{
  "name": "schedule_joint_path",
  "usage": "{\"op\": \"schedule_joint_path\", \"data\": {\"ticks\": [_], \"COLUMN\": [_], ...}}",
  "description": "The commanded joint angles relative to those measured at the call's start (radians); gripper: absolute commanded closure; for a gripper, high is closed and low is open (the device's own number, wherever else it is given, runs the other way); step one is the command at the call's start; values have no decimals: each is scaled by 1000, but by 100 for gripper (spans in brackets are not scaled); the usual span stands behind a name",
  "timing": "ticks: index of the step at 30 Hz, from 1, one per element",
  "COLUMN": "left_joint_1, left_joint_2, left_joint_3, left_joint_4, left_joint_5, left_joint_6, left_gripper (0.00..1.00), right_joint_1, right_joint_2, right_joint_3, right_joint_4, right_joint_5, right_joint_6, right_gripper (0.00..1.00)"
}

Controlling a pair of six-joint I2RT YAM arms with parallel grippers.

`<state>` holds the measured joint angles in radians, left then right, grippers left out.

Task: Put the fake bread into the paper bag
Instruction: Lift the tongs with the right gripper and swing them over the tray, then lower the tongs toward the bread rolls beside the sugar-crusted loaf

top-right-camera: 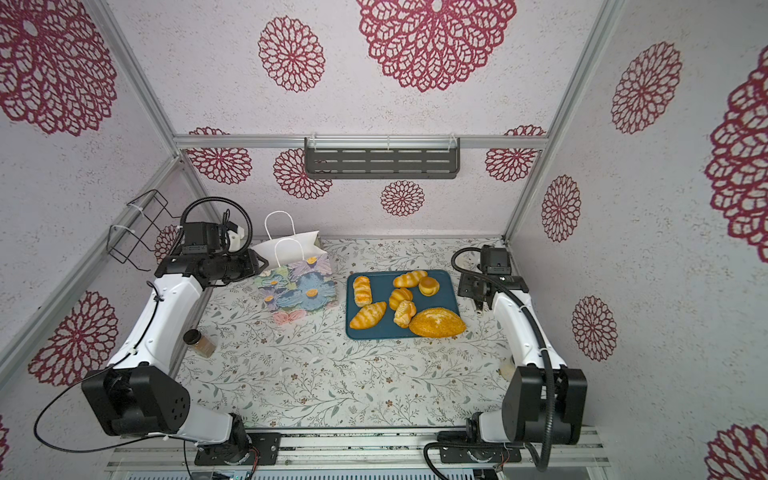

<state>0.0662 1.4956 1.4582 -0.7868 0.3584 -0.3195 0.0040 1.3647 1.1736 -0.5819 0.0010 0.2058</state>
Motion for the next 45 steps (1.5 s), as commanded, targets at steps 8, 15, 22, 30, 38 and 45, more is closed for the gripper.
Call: {"op": "schedule_joint_path", "data": {"ticks": [8, 15, 22, 30, 38, 45], "left_joint_1": [-6, -7, -7, -8, -9, -9], "left_joint_2": [-35, -42, -41, -47, -45, -41], "left_joint_3": [-17, -22, -22, -22, -24, -24], "left_joint_4": [43, 51, 53, 53, 51, 49], "left_joint_5": [22, 24, 20, 22, 15, 12], "left_joint_6": [1, -3, -4, -8, -9, -9], "left_gripper": [66, 66, 66, 66, 66, 66], "right_joint_1": [119, 197, 254, 276, 374, 469], "right_joint_2": [-143, -241, -305, -274, -224, -147], "right_joint_3": [1, -55, -67, -22, 12, 51], "right_joint_4": [-204, -251, -292, -412, -429, -415], "right_joint_5": [7, -7, -58, -74, -64, -32], "right_joint_6": [97, 141, 212, 288, 361, 418], "right_gripper": [35, 36, 38, 40, 43, 45]}}
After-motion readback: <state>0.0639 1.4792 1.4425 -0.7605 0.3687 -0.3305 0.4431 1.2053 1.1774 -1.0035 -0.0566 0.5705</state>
